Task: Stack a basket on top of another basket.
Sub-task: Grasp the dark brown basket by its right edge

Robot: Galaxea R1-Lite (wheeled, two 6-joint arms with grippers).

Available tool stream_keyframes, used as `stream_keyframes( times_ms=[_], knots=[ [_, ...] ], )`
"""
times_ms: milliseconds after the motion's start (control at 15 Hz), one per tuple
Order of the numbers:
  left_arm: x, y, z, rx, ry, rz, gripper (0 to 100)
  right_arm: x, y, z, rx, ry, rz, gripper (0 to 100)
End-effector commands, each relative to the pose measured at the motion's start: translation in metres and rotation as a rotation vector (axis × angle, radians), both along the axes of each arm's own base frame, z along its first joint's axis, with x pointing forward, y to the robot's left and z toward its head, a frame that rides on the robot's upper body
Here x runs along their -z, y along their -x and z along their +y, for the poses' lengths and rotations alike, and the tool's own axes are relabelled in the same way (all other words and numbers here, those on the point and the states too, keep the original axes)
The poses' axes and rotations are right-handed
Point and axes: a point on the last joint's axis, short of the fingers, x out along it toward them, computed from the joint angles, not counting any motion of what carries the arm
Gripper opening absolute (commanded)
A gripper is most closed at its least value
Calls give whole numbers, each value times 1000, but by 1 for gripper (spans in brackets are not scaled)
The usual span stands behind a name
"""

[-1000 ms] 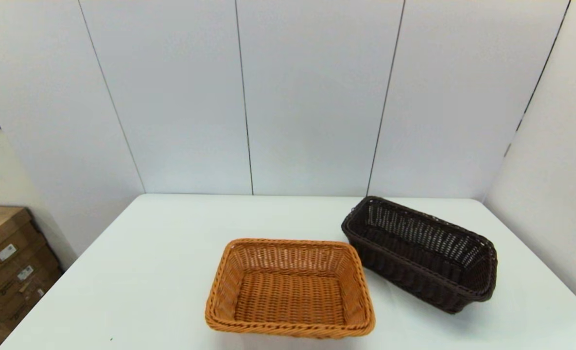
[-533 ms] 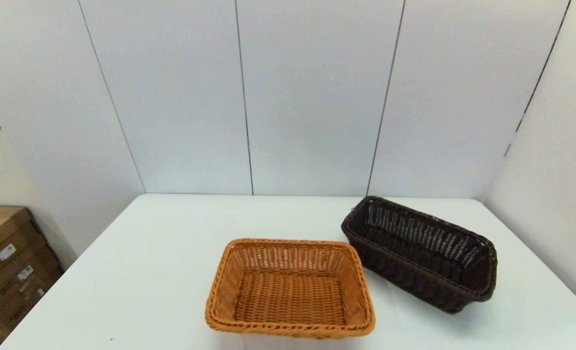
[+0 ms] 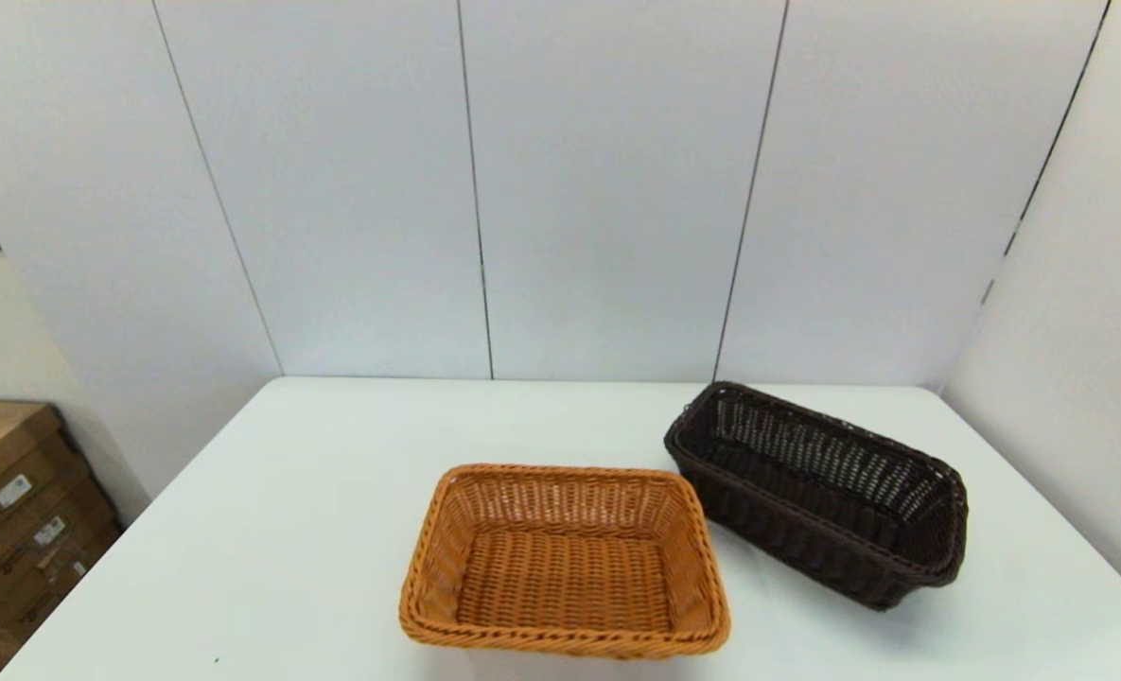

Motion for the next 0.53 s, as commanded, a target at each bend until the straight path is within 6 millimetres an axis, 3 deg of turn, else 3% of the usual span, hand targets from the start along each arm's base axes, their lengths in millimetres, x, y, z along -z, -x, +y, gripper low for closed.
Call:
stream_keyframes(
  times_ms=[67,533],
  knots=[
    [1,0,0,0,0,2,100,0,0,0,0,0,1,100],
    [1,0,0,0,0,2,100,0,0,0,0,0,3,100]
  ],
)
